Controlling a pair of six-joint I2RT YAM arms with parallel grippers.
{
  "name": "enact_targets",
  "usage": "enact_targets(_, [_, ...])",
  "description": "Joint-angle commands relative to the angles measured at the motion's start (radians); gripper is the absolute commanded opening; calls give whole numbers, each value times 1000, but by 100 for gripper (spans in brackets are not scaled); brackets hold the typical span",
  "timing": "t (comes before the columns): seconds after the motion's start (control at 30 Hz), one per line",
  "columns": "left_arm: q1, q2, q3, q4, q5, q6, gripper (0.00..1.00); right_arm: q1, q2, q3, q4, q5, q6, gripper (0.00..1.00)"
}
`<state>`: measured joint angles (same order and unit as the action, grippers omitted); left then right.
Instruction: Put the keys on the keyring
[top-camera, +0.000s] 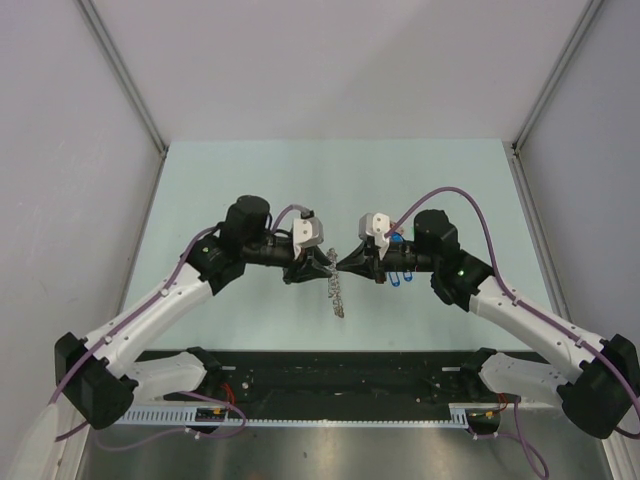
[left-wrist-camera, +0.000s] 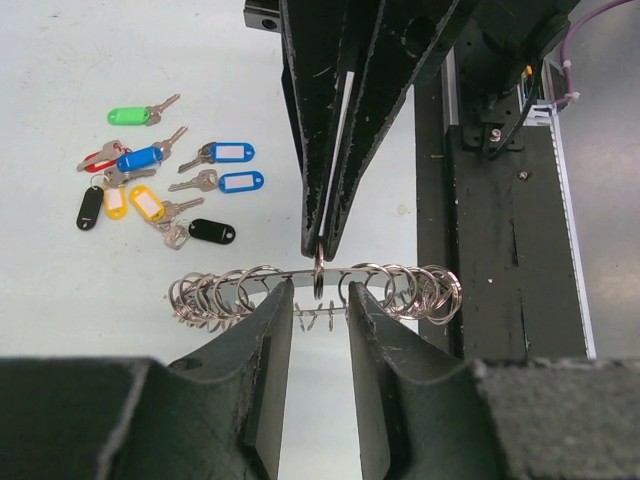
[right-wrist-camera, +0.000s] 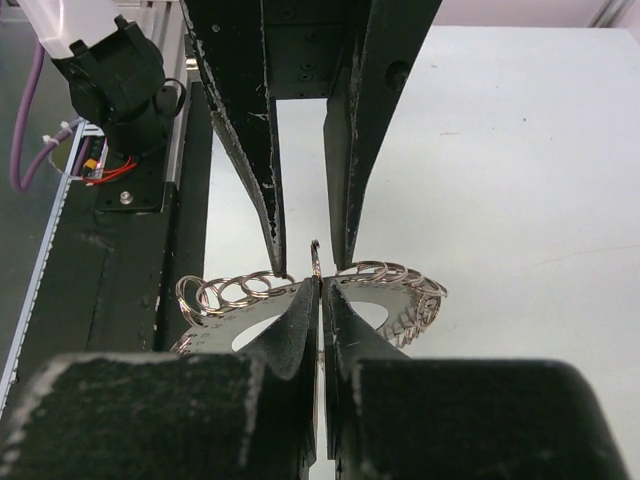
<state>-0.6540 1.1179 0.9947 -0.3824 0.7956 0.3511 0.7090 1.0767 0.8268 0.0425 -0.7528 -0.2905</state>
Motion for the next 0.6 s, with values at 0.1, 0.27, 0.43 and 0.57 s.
enact_targets(0.1, [-33,5,51,-36,-24,65,30,21,-18,61,-6,50,-39,0])
enact_targets(0.27, [-59,10,64,-59,-70,80,27,33,-17,66,-24,73,-55,0])
enact_targets(0.43, [-72,14,76,-82,-98,97,24,41,-14,66,-30,86,-64,0])
enact_targets(0.57, [-78,14,82,-98,-113,104,22,43,-17,69,-35,89,-67,0])
